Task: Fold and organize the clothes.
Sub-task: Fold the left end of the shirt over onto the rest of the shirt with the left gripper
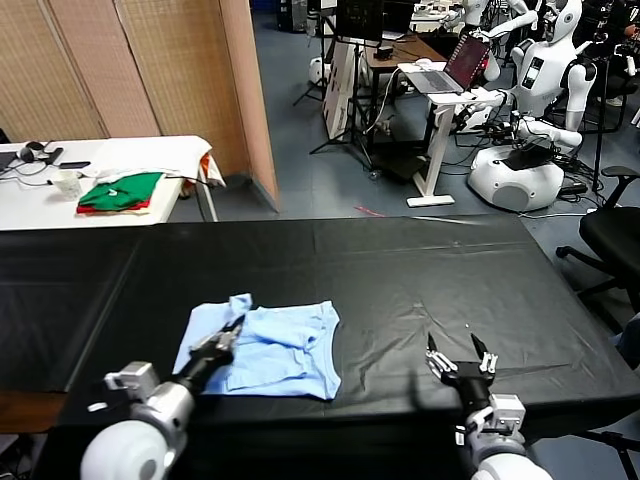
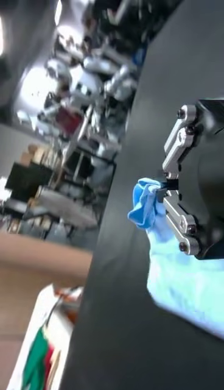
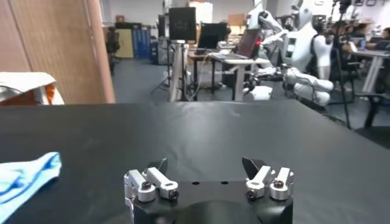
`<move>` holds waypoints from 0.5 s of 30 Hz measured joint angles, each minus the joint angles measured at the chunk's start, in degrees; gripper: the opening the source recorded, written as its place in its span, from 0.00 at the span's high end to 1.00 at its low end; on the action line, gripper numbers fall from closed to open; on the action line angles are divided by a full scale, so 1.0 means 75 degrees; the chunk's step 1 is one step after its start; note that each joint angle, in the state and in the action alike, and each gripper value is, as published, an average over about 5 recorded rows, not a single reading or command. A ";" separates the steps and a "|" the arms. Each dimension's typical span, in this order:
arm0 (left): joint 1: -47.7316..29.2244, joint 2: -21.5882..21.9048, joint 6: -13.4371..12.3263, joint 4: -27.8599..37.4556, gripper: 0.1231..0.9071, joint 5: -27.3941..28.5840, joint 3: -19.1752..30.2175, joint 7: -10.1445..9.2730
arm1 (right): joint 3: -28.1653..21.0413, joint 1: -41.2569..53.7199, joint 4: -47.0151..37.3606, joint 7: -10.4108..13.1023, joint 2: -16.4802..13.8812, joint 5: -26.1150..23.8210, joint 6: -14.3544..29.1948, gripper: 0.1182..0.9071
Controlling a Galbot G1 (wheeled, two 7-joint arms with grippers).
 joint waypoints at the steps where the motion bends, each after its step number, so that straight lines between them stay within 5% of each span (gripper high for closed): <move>1: -0.0044 -0.0036 -0.0006 0.0018 0.92 -0.0012 0.0124 0.0005 | 0.0002 -0.0007 0.0000 -0.0001 0.0022 -0.0024 0.0001 0.00; 15: -0.0446 -0.0703 0.0012 0.0203 0.92 0.0214 0.1194 -0.0069 | -0.0076 0.0023 -0.0088 -0.0009 0.0185 -0.0175 0.0017 0.00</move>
